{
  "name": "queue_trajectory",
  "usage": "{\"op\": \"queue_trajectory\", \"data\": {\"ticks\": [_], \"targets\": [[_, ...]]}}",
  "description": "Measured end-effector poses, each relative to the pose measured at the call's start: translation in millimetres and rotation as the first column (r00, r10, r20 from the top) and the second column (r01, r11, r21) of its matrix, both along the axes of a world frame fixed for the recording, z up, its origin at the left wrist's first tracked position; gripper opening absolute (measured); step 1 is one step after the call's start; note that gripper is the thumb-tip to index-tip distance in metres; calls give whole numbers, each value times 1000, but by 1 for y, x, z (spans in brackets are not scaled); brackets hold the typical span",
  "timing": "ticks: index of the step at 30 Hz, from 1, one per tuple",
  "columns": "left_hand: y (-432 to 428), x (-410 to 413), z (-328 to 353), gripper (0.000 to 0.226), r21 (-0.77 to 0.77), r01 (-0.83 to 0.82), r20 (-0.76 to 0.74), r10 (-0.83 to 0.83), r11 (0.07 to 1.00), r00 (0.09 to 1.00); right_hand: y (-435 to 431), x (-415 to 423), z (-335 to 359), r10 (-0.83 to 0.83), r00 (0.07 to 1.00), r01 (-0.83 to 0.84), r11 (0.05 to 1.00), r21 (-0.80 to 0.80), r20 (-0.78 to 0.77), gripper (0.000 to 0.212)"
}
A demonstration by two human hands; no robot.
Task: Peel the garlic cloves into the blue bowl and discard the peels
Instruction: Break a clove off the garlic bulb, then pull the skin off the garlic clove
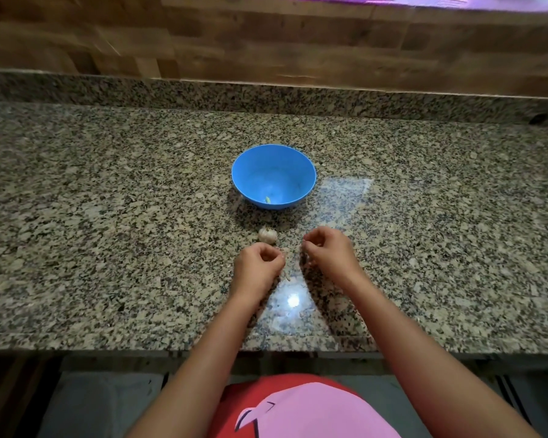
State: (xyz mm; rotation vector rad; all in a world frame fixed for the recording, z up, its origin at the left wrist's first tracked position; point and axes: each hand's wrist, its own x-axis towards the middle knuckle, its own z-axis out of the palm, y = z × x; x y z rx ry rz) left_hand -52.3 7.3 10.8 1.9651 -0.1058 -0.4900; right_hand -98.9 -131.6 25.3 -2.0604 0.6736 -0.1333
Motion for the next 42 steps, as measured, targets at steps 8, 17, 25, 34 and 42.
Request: {"op": "queue_trajectory", "data": {"ticks": [8, 17, 25, 34, 42], "targets": [[14, -6, 3, 19, 67, 2, -2, -2, 998, 1000, 18, -13, -1, 180, 983, -185, 953, -238, -43, 38], [19, -20, 4, 18, 39, -84, -43, 86, 996, 995, 47, -35, -18, 432, 898, -420, 782, -461, -86, 18], [38, -40, 16, 14, -262, -308, -301, 226, 915, 927, 58, -30, 9, 148, 988, -152, 981, 121, 43, 12], [181, -87, 20, 17, -476, -670, -460, 488, 569, 742, 191, -29, 6, 263, 964, -148, 662, 734, -43, 13], [395, -169, -11, 20, -342, -883, -494, 737, 323, 461, 418, -62, -24, 574, 816, -338, 560, 757, -60, 18]]}}
